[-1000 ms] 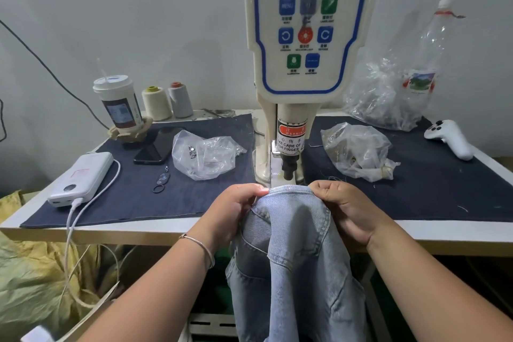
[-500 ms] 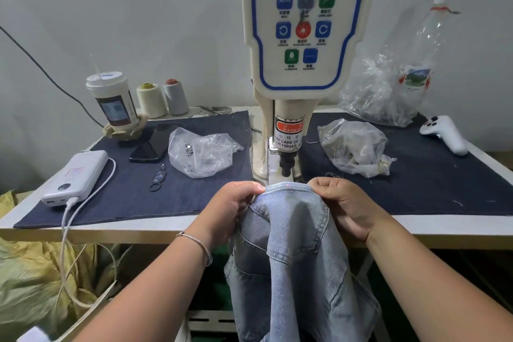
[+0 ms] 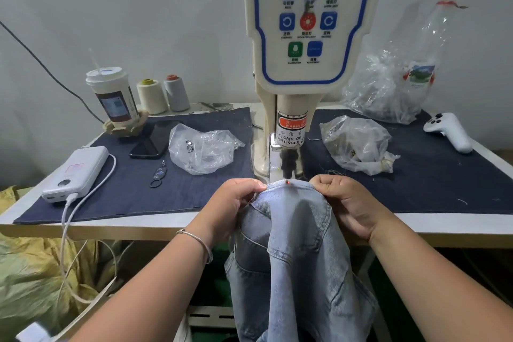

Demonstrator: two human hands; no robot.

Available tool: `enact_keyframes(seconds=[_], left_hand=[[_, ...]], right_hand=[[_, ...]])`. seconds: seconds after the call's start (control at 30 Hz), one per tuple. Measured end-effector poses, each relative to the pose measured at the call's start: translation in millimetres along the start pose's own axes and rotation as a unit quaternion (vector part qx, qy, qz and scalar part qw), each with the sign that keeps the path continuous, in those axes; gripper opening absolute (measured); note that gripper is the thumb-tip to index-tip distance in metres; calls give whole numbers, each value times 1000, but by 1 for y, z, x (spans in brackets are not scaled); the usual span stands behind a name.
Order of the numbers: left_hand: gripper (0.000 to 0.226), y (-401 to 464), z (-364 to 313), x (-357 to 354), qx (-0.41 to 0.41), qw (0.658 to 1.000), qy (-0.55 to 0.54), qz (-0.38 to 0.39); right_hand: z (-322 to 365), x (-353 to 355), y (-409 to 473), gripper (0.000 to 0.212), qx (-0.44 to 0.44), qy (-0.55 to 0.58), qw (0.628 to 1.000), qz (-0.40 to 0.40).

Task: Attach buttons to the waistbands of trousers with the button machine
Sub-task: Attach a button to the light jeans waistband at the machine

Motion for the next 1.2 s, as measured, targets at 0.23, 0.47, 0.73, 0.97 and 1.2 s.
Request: enact_keyframes(seconds=[0.23, 0.47, 0.73, 0.97, 1.2], left_hand=[[16, 0, 2, 2, 1, 1000, 6, -11], [14, -6, 1, -1, 26, 999, 16, -20], [21, -55, -31, -15, -42, 978, 180, 95], [18, -91, -15, -5, 65, 985, 128, 94], [49, -134, 48, -23, 176, 914, 327, 163]], right_hand=[[-1, 1, 0, 22, -2, 17, 1000, -4], [2, 0, -5, 17, -2, 31, 999, -20], [18, -12, -58, 17, 24, -62, 998, 16], [59, -51, -134, 16, 119, -119, 973, 158], [108, -63, -190, 14, 212, -125, 947, 206]])
Point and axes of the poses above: each hand's wrist, its own y-axis towards the middle knuckle, its own x-axis out of the back of the hand, z = x × y, the point moved 9 cm from there along y, towards the middle knuckle, and after that the axes turned 13 degrees about -z, right-handed, at the moved point
